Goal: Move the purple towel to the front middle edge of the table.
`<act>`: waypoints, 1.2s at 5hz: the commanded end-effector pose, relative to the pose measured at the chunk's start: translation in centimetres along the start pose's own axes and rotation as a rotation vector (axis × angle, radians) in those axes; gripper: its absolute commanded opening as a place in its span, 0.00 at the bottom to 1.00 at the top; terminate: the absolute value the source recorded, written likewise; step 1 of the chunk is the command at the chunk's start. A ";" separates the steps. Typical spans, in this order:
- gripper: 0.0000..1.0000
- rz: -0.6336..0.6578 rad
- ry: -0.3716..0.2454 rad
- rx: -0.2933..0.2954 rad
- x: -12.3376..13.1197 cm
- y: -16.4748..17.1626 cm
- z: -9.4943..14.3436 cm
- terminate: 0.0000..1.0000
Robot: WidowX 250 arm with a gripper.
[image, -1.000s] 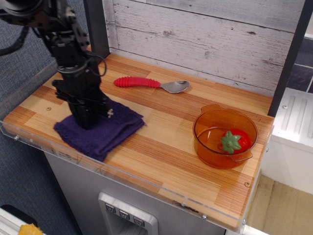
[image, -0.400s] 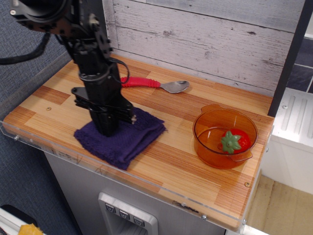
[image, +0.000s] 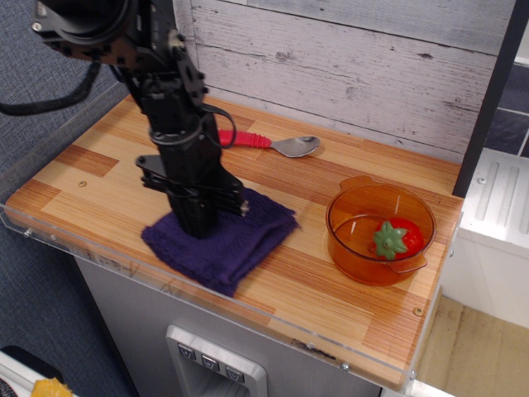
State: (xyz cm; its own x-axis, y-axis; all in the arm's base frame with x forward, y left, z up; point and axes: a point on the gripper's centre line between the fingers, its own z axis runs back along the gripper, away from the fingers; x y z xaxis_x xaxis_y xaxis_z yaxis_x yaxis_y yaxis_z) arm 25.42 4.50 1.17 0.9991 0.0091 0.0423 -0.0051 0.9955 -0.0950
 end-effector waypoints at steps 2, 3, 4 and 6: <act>0.00 -0.008 0.019 0.038 -0.4 -0.1 1.5 0.00; 0.00 -0.037 -0.006 0.041 0.2 0.5 2.1 0.00; 1.00 -0.090 -0.012 0.053 1.0 0.5 3.0 0.00; 1.00 -0.119 -0.115 0.022 2.4 0.0 6.4 0.00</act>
State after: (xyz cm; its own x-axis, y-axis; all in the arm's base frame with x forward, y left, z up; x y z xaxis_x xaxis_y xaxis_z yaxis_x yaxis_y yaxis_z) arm 26.99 4.53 5.72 0.9888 -0.0987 0.1121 0.1086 0.9904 -0.0854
